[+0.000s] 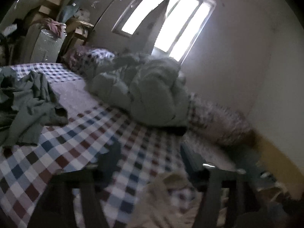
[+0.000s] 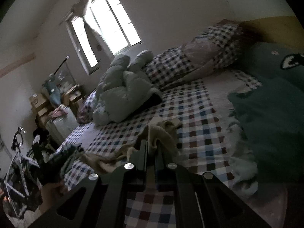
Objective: Fold clothes
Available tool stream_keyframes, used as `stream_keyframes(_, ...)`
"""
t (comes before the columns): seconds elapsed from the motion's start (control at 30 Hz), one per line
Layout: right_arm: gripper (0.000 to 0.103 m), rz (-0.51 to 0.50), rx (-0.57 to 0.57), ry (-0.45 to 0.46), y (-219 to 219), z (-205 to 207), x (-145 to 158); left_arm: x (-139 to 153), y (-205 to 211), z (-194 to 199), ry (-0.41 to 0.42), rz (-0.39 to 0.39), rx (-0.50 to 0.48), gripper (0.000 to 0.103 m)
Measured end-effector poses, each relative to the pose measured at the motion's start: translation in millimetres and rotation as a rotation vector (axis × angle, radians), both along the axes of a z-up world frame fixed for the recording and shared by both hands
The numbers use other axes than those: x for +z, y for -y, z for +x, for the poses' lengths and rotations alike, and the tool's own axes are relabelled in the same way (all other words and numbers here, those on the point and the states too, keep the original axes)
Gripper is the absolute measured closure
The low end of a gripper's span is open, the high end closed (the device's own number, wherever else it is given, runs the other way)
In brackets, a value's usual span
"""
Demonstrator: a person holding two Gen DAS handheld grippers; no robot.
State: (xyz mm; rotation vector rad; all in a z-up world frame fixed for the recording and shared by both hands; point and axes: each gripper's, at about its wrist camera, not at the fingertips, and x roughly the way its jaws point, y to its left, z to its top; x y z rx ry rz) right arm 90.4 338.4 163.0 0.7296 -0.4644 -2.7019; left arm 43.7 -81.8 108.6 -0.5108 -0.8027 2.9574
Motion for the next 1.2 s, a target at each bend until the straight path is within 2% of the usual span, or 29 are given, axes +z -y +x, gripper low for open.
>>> stream_keyframes(0.17, 0.098, 0.024, 0.034, 0.008, 4.9, 0.4, -3.0, -1.6, -40.1, -7.4, -0.014, -0.023, -0.262, 0.021)
stream_keyframes(0.27, 0.098, 0.032, 0.049, 0.028, 2.0, -0.5, -8.8, -2.6, -64.1, -11.9, -0.023, -0.037, -0.419, 0.021)
stream_keyframes(0.37, 0.098, 0.041, 0.061, 0.057, -7.6, -2.8, -21.3, -12.3, -115.7, -11.4, 0.003, -0.152, -0.594, 0.021)
stream_keyframes(0.43, 0.098, 0.039, 0.058, 0.092, -17.7, -5.9, -32.6, -25.0, -154.3, -9.1, 0.044, -0.263, -0.693, 0.021)
stream_keyframes(0.5, 0.098, 0.036, 0.036, 0.134, -31.8, -8.9, -45.4, -35.2, -178.4, -7.9, 0.071, -0.32, -0.743, 0.021)
stream_keyframes(0.57, 0.098, 0.032, 0.025, 0.161, -42.1, -9.6, -54.3, -41.5, -194.8, -7.2, 0.09, -0.344, -0.77, 0.021)
stream_keyframes(0.67, 0.098, 0.044, 0.026, 0.186, -49.5, -9.3, -63.1, -46.3, -205.1, -7.8, 0.089, -0.317, -0.794, 0.021)
stream_keyframes(0.77, 0.098, 0.066, 0.036, 0.23, -52.7, -10.8, -75.0, -44.5, -213.2, -6.5, 0.063, -0.293, -0.826, 0.021)
stream_keyframes(0.9, 0.098, 0.106, 0.037, 0.313, -55.7, -14.0, -96.8, -37.8, -221.2, -3.4, 0.014, -0.314, -0.858, 0.021)
stream_keyframes(1.03, 0.098, 0.146, 0.047, 0.362, -54.9, -15.0, -109.9, -37.5, -231.8, 2.5, -0.014, -0.385, -0.862, 0.021)
stream_keyframes(1.2, 0.098, 0.162, 0.045, 0.371, -55.2, -12.4, -115.0, -38.5, -233.6, 3.0, -0.03, -0.438, -0.835, 0.022)
